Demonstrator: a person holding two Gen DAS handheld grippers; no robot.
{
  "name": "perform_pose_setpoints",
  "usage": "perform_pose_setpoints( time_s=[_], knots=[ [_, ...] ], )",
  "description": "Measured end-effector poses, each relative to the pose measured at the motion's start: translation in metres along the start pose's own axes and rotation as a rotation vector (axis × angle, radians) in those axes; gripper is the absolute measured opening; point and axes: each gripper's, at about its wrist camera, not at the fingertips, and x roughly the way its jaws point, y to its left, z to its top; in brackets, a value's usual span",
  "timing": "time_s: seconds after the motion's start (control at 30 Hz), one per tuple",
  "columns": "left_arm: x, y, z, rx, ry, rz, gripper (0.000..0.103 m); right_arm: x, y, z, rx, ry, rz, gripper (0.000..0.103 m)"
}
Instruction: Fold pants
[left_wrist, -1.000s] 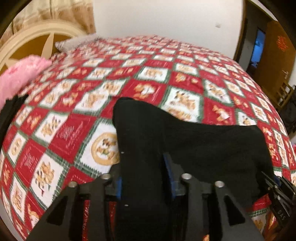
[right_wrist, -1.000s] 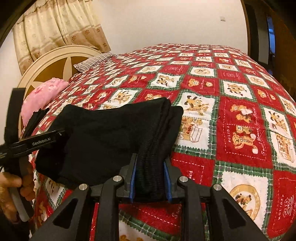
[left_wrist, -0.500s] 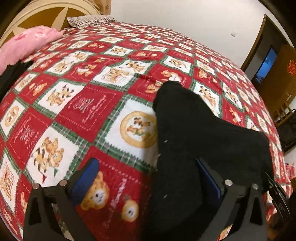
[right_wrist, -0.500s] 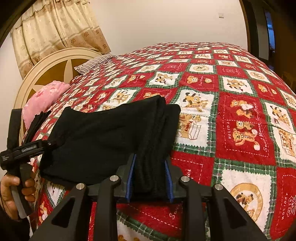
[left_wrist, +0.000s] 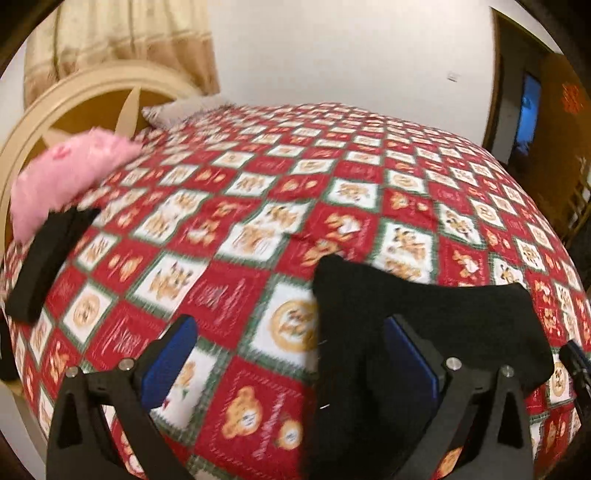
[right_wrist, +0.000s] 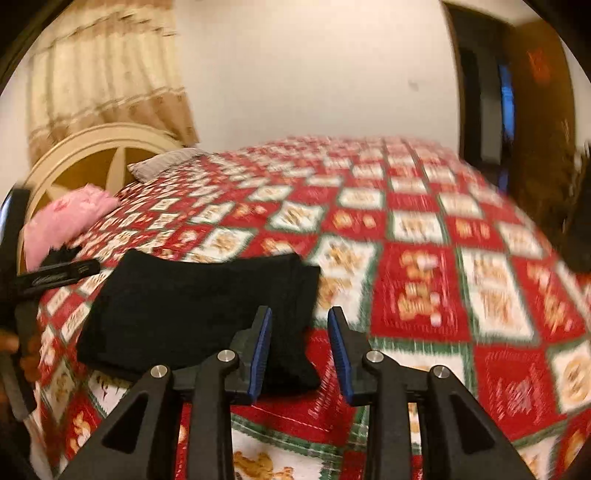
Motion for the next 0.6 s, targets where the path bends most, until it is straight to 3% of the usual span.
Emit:
perform_pose_setpoints(
  time_s=[0.17,0.3,0.43,0.6],
  knots=[
    [0.003,-0.038,0.006,0.076,-0.038,-0.046,0.103,0.008,0.032,0.007,-0.103,0.011,0.071,0.027],
    [0.026,-0.053,0.005,0.099,-0.002,-0.028,0.103,0.039,0.029,-0.005,-0.091,0.114,0.068,0.027],
    [0.063,-0.035,0.002,0.002,0.115,-0.027,0.103,0.052,0.01,-0.015,-0.009,0.159,0.108,0.025],
    [0.087,-0.013,-0.009,-0.14,0.182,-0.148,0.103,0.056,0.012,-0.017,-0.012,0.165,0.113,0.025]
  ],
)
